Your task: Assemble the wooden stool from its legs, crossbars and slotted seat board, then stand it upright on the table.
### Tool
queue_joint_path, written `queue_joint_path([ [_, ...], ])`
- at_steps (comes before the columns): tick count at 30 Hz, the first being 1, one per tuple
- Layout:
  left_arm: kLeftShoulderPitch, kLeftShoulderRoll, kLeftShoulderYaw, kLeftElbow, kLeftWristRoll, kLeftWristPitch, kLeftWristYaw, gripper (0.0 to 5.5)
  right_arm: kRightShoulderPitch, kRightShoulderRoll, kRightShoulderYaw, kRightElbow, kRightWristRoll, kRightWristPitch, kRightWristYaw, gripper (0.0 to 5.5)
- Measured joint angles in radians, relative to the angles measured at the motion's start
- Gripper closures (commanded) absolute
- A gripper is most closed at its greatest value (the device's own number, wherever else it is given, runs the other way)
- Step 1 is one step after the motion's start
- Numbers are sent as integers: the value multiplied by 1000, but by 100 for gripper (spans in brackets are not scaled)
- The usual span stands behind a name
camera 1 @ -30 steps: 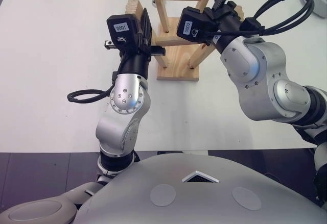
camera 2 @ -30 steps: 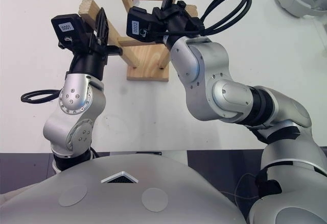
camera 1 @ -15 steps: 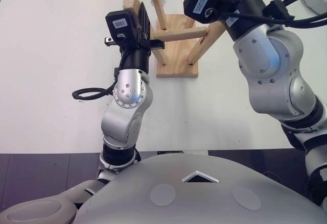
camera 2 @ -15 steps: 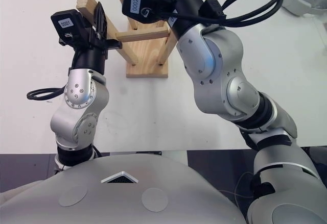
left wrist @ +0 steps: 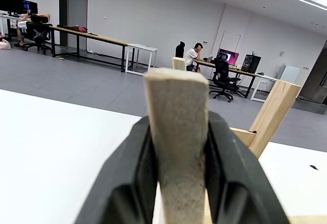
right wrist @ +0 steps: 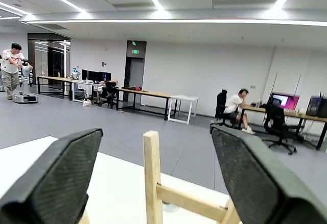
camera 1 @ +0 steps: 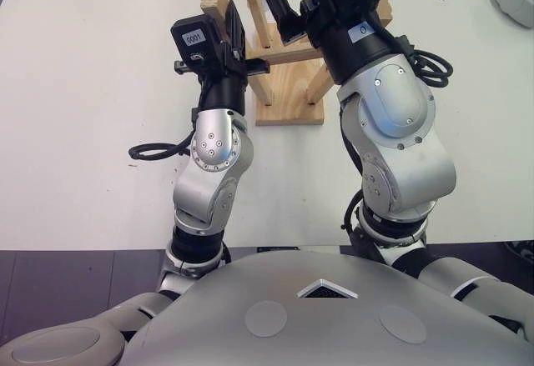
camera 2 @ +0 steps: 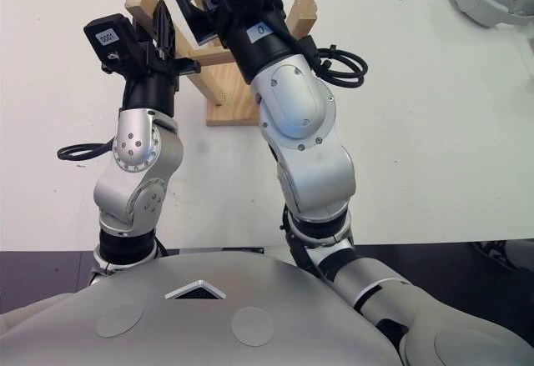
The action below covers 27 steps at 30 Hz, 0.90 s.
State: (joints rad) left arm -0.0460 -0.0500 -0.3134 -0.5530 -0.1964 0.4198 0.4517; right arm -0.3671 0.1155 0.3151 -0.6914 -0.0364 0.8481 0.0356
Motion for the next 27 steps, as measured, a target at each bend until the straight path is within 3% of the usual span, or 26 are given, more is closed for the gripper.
queue_joint_path([
  [13, -3, 2, -9, -9, 2, -19, -1, 446, -8, 9, -135, 137, 361, 119, -213, 156],
  [18, -4, 2, -15, -6, 2, -14, 18, 446, 19, -3, -104, 199, 407, 157, -287, 156],
  [27, 8, 2, -25, -6, -4, 17, 29, 446, 135, -40, -39, 248, 394, 34, -291, 156],
])
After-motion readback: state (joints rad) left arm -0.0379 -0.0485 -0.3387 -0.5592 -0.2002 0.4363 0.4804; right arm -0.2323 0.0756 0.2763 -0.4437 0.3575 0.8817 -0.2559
